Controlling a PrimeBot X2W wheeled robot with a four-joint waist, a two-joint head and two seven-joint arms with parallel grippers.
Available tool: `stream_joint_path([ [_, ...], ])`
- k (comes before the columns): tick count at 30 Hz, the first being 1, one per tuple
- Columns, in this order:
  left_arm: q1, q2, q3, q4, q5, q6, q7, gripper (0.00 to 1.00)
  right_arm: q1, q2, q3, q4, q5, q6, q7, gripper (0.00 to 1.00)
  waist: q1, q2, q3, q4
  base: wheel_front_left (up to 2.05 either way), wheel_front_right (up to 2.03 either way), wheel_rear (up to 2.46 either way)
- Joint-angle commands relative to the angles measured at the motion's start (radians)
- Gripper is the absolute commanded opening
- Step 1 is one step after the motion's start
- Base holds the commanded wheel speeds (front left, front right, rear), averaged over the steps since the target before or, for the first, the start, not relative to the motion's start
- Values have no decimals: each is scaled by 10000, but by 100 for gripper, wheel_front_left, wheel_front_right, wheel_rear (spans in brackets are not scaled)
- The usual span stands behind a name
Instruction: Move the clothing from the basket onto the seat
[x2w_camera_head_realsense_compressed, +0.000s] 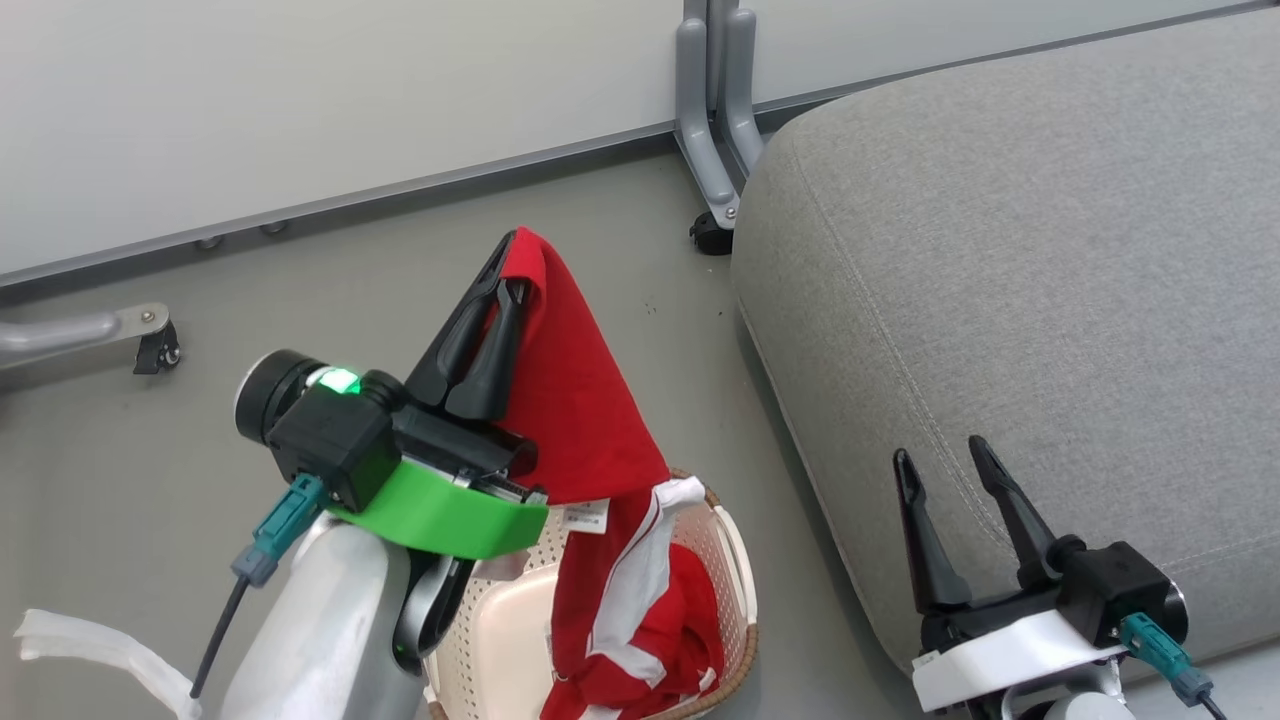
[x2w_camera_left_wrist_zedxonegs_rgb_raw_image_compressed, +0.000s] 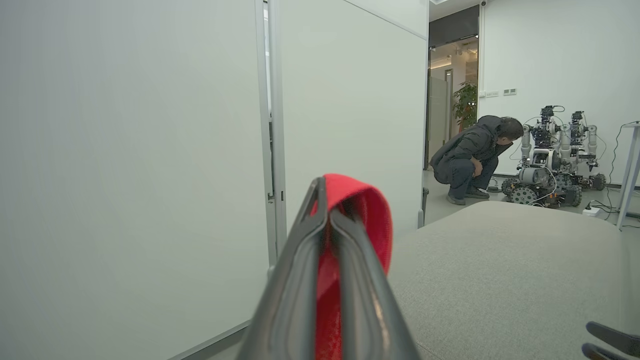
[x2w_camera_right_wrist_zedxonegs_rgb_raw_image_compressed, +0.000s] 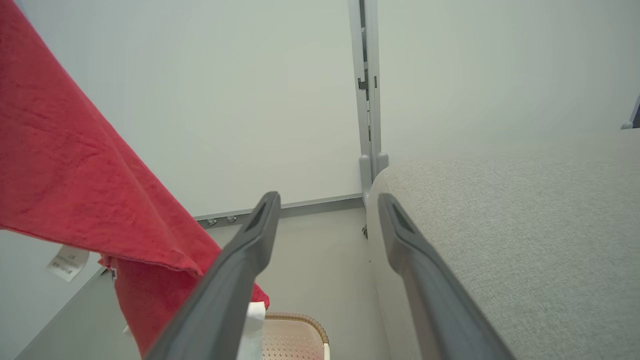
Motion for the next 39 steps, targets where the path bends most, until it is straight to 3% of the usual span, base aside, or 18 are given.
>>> stream_joint_path([
  [1,-224,-26,3,-79,17,-30,-5,0,91,-23,96,28,-90,1,-30,100,1,0,-107,-111,0,0,0],
  [11,-730,-149,-438,-427,-105,-30,-3,0,-316,-20,1085,38,-1264,1,-32,100,1,0,-223,-158,0,0,0],
  [23,-1372,-105,-1547,-1094,-581,-30,-5,0,-1680,-20,2033,1650,-3037,-1,-31,100,1,0,-63,269,0,0,0],
  [35,-1586,85,-2120,-1206,-781,-30,-4,0,-2479,-21,2631,1897,-2903,-1,-31,100,1,0,81,642,0,0,0],
  [36,-1556,99,-2113,-1146,-779,-30,-4,0,-2468,-29,2621,1899,-2796,-1,-30,13,1,0,79,658,0,0,0],
  [37,-1514,131,-2103,-1045,-750,-30,-4,0,-2410,-29,2648,1971,-2702,-1,-30,0,1,0,77,674,0,0,0],
  [39,-1435,210,-2080,-869,-659,-30,-3,0,-2396,-18,2681,1991,-2586,-1,-31,0,1,0,92,681,0,0,0],
])
